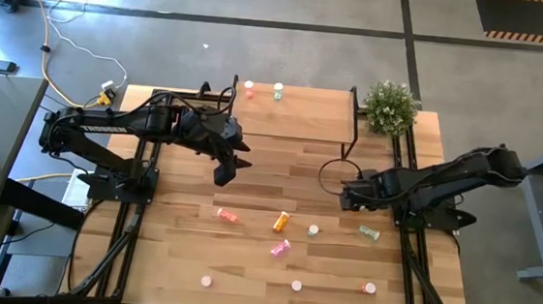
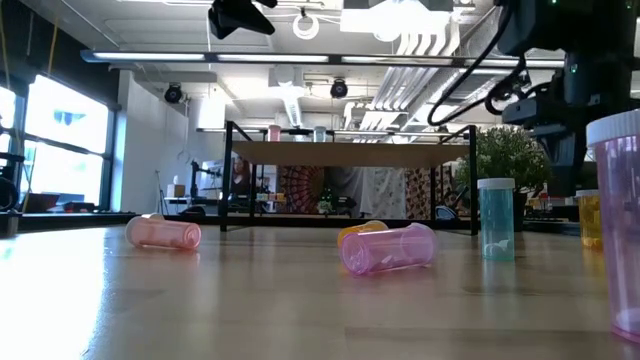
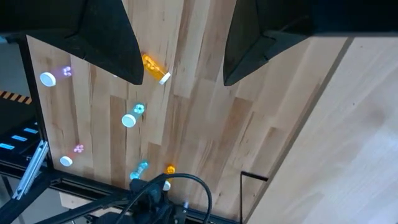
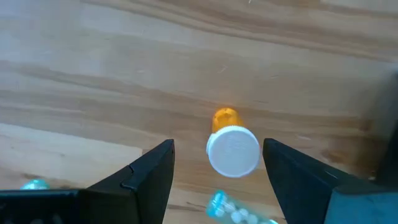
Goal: Pick and place medicine bottles onto shelf by color
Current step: Put the middle yellow pill bottle on the shelf
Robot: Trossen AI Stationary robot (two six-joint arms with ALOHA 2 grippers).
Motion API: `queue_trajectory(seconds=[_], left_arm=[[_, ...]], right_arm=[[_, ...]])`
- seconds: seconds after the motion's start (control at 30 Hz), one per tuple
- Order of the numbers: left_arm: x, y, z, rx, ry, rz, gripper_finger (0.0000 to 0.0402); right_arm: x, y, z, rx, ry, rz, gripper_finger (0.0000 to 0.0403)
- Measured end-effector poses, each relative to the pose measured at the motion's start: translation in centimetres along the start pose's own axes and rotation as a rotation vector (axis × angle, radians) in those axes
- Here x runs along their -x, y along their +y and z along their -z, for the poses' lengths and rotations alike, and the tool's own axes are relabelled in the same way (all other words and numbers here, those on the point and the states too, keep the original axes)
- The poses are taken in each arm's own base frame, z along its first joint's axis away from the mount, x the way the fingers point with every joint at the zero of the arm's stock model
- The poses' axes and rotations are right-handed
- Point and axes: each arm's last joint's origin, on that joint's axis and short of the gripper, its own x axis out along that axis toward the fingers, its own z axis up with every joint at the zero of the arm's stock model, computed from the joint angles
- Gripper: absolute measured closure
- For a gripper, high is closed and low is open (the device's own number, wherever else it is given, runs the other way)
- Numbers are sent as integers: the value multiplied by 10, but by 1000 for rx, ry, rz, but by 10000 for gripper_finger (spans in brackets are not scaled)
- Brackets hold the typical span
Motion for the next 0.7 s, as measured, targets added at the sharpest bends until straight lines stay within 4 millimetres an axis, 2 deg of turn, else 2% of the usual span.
queue_trajectory(seconds=[0.3, 0.7], left_arm=[[0, 0, 1, 0, 10, -2, 188], [0, 0, 2, 0, 21, -5, 188]], right_arm=[[-3, -3, 0, -1, -10, 21, 174], [-3, -3, 0, 1, 3, 26, 265]])
